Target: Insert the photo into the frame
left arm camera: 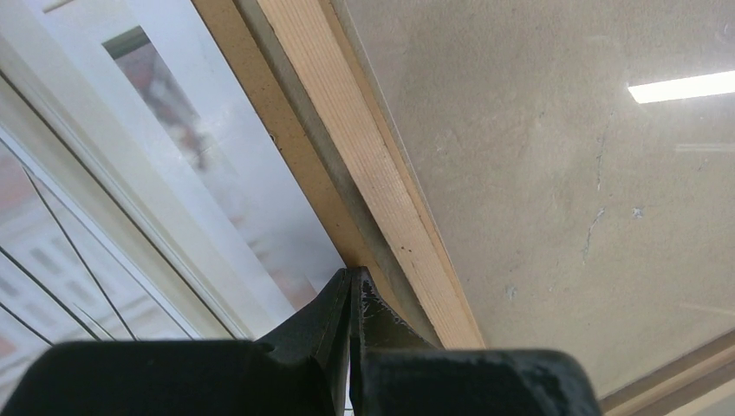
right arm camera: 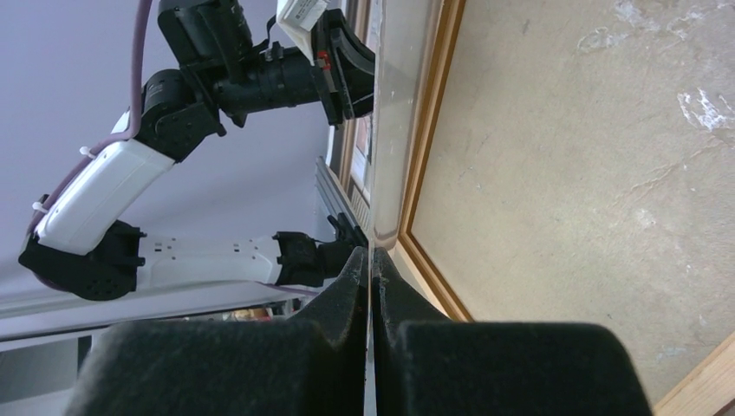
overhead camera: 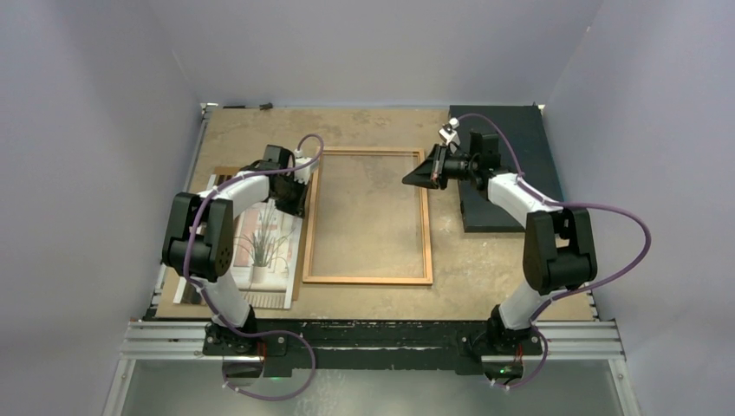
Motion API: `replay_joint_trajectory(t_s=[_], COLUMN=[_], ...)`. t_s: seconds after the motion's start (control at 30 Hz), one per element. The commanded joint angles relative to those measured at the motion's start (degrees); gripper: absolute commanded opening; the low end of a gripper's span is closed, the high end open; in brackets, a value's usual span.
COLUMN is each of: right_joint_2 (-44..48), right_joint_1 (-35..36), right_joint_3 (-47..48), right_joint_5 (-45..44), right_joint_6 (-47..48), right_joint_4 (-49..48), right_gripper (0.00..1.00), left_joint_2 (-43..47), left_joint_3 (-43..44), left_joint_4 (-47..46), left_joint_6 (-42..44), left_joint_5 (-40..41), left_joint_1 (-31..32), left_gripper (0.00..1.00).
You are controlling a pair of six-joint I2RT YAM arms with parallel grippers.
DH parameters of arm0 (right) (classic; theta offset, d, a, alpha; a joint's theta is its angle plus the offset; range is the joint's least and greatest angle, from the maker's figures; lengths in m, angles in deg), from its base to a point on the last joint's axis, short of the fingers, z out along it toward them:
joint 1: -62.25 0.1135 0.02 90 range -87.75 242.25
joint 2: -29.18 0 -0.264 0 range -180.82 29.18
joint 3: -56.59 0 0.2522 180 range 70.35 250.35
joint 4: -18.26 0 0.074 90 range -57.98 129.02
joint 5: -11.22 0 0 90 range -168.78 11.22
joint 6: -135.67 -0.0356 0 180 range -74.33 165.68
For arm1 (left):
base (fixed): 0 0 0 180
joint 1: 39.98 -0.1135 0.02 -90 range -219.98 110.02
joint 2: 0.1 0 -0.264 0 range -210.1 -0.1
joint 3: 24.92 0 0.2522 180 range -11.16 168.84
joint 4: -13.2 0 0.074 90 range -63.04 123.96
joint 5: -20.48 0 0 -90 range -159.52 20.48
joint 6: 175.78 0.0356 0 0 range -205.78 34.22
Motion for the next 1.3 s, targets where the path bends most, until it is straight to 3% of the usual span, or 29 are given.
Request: replay_joint_trajectory(t_s=[0.0,0.9,1.27], right_joint_2=[-0.5,-4.5,-3.1], right_joint_1=[-0.9,-1.7,-1.7], right_joint_3=[1.8,2.8,-1.2], right_joint_5=[3.4,3.1,3.1], right_joint_6=[1.7,0.9,-2.0], right_joint_4=[-1.7,-7.3,-13.3], right_gripper=[0.00,0.00,0.00], left_joint_2=[-0.3,-0.4,-1.1], left_joint_3=[1.4,1.0,-0.1], left_joint_4=[-1.2,-1.7,-3.2], left_joint_6=[-0.8,-0.2,-0.7], left_joint_5=[-0.6,-0.5,-0.8], left_joint_1=[0.5,0.5,0.6], left_gripper=[0.00,0.00,0.00])
